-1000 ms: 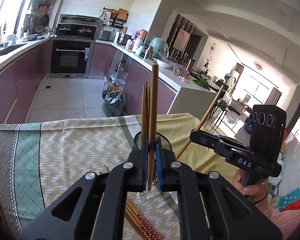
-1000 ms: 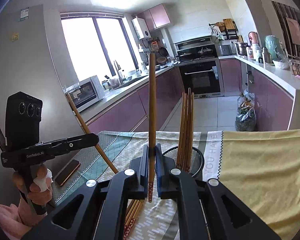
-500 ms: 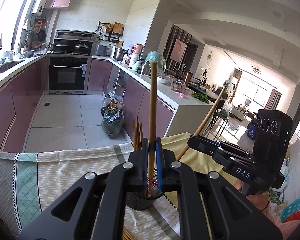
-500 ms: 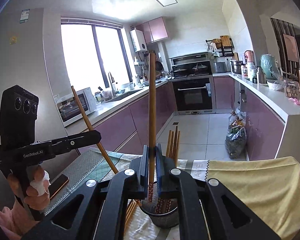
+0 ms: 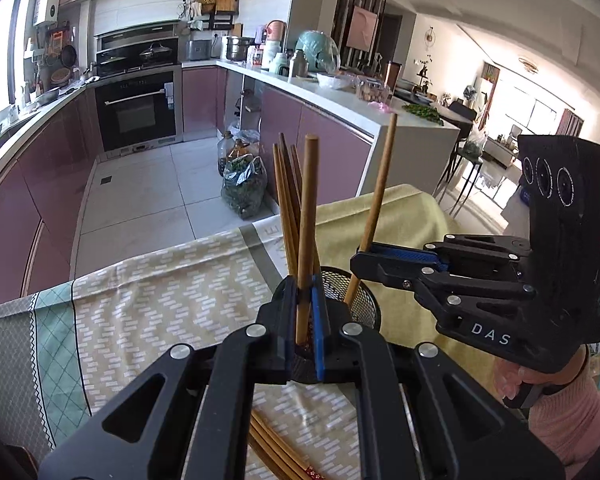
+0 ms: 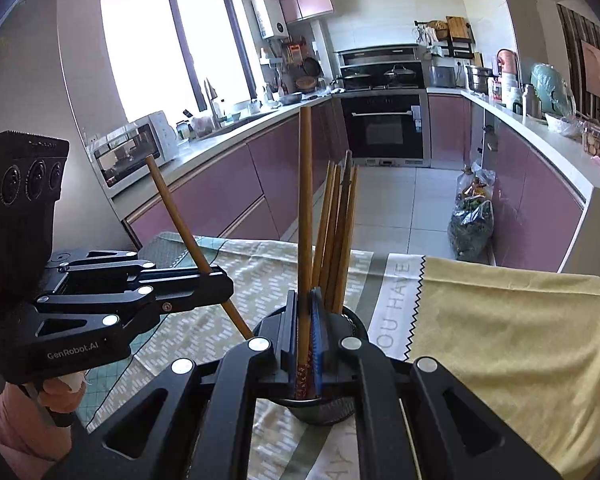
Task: Organize utensils
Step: 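Open the left tool inside the cup while the right tool releases its chopstick, then move both open tools back over the chopsticks lying on the cloth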
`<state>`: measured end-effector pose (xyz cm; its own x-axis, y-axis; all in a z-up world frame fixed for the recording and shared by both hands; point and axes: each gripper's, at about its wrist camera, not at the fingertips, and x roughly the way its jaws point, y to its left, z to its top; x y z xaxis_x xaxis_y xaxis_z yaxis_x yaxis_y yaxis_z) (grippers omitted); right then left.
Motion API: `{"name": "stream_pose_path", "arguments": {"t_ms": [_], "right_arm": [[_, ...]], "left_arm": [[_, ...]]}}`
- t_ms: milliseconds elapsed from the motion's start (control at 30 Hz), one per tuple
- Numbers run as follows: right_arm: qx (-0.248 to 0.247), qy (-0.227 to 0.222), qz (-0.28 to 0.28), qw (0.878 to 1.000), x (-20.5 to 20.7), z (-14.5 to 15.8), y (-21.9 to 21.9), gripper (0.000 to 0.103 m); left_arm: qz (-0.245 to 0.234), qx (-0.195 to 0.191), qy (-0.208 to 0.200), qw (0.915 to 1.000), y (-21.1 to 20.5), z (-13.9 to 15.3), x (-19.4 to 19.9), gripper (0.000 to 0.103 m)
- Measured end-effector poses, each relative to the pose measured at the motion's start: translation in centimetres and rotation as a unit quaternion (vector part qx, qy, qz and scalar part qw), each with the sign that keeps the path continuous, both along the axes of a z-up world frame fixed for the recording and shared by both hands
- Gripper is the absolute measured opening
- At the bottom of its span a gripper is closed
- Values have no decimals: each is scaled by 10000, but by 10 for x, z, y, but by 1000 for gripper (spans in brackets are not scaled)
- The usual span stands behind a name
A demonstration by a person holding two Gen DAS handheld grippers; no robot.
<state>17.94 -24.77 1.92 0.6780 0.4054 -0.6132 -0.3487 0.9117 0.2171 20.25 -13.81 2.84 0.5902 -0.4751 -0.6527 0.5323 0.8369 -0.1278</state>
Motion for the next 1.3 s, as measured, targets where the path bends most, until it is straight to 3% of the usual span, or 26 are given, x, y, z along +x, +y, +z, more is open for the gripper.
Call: {"name": "stream_pose_path", "arguments": {"t_ms": [267,367,533,733,967,1033,1300], "right_arm": [[-1,196,-135,9997,14,-15,1,6],[13,198,-165,9997,14,-16,0,7],[87,180,-218,9996,11,-16,-2,7],[184,83,-192,9996,0,-12,-4,8],[217,-282,229,9991,-40,3,10,29],[215,-344,396,9984,-52,4,16,30],[101,123,841,9963,-70,-31,46,34]], "left_arm": [[69,66,234,9997,-7,-20,22,8],[108,18,270,9996,-6,-24,26,16],[205,-98,224,9995,2,-26,21,21],[454,-185,-58,9988,23,-24,0,31],[690,-223,-359,9967,59,-28,-35,42],[784,-164,-356,9961,68,-35,-43,43],[927,75,179,9955,92,-85,-65,44]]}}
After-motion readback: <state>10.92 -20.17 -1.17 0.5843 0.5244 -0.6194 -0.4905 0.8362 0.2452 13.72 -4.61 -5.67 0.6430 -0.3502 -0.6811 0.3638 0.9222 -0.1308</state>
